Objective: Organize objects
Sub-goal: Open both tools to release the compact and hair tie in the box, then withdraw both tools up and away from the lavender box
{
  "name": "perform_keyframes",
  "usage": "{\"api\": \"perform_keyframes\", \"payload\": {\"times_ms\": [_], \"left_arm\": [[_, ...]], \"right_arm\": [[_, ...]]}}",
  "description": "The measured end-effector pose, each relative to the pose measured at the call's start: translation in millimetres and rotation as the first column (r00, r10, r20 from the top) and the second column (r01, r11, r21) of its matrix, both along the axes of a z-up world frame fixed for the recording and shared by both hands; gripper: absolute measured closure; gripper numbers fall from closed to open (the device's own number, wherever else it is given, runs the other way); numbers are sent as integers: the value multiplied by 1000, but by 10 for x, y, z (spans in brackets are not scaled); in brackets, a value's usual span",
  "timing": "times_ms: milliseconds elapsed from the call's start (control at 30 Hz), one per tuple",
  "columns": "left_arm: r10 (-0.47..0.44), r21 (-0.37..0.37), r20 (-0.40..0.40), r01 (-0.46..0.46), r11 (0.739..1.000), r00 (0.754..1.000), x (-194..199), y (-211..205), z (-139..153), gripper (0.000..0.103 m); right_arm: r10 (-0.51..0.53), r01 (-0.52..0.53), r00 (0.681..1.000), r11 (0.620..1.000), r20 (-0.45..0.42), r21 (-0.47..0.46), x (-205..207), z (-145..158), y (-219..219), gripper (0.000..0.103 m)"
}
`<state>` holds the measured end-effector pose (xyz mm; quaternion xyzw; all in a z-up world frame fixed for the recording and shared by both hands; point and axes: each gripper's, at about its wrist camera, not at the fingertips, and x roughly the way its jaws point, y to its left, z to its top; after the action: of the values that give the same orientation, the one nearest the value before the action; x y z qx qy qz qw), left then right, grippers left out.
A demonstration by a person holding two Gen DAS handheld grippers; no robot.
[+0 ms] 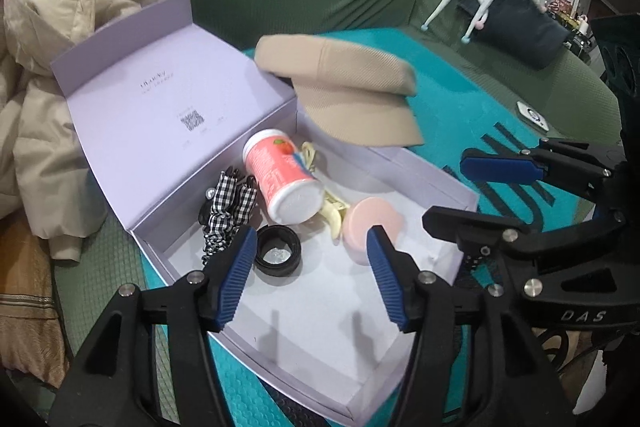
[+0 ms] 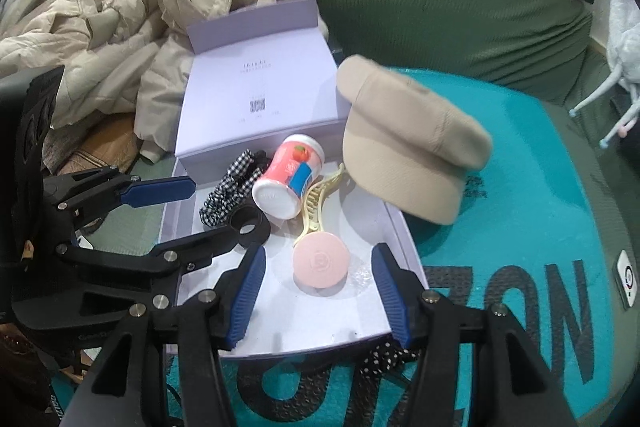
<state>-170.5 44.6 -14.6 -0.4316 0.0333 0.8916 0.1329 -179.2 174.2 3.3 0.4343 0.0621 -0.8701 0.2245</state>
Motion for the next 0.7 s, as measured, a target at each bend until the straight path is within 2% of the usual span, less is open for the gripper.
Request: {"api": "perform_keyframes", "payload": {"times_ms": [433,700], "left_arm": [[28,-4,-75,-29,1000,997,365,-15,423,41],[44,-2,-108,-45,999,993,569,42,580,31]], "right_arm": [[-23,22,995,1000,-99,-9,346,349,162,40],[-32,29,991,999,-129,-31,546,467,307,34]]}}
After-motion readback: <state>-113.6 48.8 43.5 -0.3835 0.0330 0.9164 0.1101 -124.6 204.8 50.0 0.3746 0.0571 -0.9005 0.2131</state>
